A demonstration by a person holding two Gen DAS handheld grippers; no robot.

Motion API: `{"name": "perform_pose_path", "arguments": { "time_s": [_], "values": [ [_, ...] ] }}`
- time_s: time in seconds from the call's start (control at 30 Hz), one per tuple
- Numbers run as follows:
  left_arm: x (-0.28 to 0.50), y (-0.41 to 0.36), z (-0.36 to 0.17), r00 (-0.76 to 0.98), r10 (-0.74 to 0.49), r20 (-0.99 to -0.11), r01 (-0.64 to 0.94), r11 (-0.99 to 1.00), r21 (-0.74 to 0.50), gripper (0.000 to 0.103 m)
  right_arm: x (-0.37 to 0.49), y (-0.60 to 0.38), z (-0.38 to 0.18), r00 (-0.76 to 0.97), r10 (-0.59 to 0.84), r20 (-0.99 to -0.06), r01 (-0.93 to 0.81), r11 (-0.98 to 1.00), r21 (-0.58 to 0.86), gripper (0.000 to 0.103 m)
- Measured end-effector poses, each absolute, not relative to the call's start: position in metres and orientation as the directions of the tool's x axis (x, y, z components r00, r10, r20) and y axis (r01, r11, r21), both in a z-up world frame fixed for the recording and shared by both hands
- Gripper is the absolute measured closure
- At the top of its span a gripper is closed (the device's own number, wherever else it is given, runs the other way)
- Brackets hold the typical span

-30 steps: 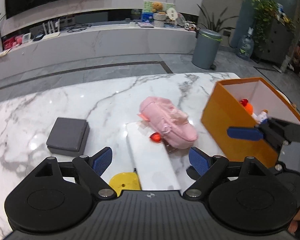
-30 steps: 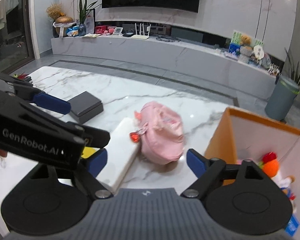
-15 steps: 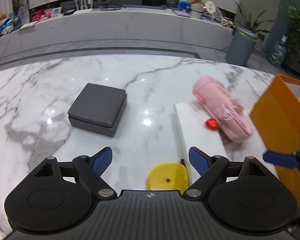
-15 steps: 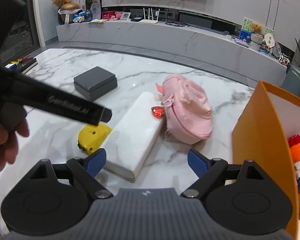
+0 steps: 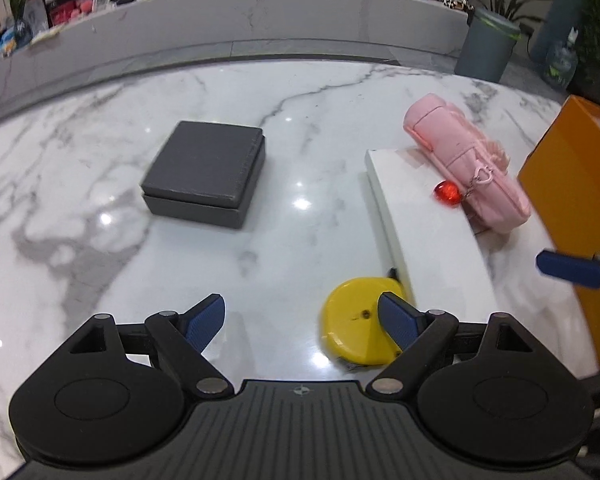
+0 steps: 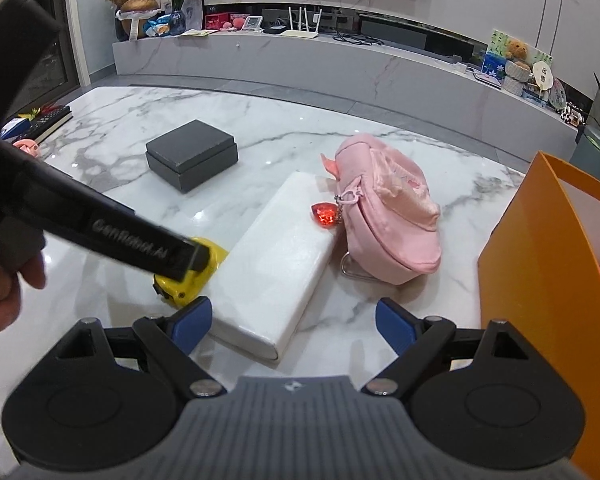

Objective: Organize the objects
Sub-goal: 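Move the left tool to the yellow tape measure while the right tool approaches the long white box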

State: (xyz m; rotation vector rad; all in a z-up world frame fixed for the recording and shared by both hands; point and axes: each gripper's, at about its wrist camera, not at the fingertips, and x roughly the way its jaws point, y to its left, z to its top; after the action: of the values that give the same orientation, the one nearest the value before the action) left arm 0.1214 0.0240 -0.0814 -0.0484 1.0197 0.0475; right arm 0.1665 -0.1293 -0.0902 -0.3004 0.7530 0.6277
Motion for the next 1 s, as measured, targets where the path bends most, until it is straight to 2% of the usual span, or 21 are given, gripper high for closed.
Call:
{"name": "perform_pose_path", "arguments": {
  "time_s": [0.07,0.2,0.4,0.53,0.67,0.87,1.0],
  "values": [
    [0.121,0.026,-0.08,0.525,0.046,-0.85,-0.071,0.997,0.011,0.002,0.168,-0.128,-0.091,0.565,0.423,-0.709,-0.623,0.782,-0.029,0.014],
    [0.122,0.031,-0.079,0.512,0.017,-0.859,-0.095,0.995,-0.037,0.01,0.167,-0.123,-0.094,0.547,0.444,-0.71,-0.632,0.775,-0.003,0.014],
    [0.121,0.029,-0.078,0.511,0.026,-0.859,-0.095,0.995,-0.027,0.01,0.164,-0.111,-0.108,0.543,0.455,-0.706,-0.625,0.78,0.023,0.015],
    [0.122,0.029,-0.078,0.512,0.031,-0.859,-0.093,0.995,-0.02,0.01,0.166,-0.11,-0.112,0.513,0.442,-0.736,-0.63,0.776,0.027,0.03],
    [0.123,0.028,-0.077,0.514,0.032,-0.857,-0.086,0.996,-0.014,0.01,0.173,-0.122,-0.108,0.506,0.41,-0.759,-0.604,0.797,0.028,0.034],
    [0.122,0.016,-0.072,0.537,-0.016,-0.843,-0.037,0.998,-0.043,0.01,0.191,-0.143,-0.101,0.515,0.294,-0.805,-0.557,0.829,-0.053,0.031],
    [0.123,-0.001,-0.077,0.536,-0.039,-0.844,0.026,0.999,-0.03,0.012,0.198,-0.15,-0.095,0.543,0.333,-0.771,-0.544,0.839,-0.022,0.025]
  ]
}}
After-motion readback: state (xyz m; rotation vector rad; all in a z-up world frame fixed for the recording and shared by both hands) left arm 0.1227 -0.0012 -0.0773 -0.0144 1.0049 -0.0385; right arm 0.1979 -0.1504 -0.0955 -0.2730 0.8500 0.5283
